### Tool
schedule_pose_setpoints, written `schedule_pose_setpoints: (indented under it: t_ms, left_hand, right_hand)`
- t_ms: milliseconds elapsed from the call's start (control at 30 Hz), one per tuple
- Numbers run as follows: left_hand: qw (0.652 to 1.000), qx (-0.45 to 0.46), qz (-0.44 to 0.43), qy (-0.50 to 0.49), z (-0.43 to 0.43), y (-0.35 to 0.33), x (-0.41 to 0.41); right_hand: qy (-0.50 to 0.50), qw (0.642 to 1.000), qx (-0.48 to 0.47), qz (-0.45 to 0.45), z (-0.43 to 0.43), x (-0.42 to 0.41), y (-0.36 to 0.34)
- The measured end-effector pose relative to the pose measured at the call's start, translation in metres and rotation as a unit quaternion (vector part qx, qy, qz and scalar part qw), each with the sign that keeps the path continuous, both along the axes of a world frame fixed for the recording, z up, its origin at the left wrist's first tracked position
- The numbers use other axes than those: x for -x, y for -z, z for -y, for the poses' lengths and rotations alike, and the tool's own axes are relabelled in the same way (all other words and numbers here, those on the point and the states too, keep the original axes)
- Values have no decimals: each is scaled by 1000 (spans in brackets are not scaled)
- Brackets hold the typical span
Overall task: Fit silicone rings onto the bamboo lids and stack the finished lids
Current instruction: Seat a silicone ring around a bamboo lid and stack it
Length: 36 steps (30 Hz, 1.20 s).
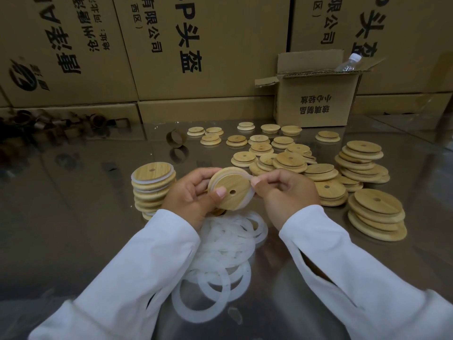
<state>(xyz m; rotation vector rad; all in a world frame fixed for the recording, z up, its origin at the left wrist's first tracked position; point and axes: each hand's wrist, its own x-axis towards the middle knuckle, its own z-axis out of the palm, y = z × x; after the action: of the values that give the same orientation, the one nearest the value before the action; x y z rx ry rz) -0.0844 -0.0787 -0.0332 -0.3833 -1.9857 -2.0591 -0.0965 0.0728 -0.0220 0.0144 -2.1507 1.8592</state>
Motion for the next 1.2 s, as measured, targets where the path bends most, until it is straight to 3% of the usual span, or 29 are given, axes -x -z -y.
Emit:
schedule_pose_setpoints:
  t_ms: [167,300,600,1200]
  left_hand:
    - [999,-39,25,-12,-3,-2,-1]
    - [997,-72,35,-8,-4,-3,-1]
    - [995,-87,37,20,-1,-4,0]
    - [986,-158,50,3,-1,-9,0]
  right_hand:
    - [9,986,-128,-105,2,-9,-3]
    - [12,979,-159,-130,3,-12,-3]
    - [-16,997,-46,-59,-1,-4,-4]
    - [-47,998,-16,-40,4,-10,-5]
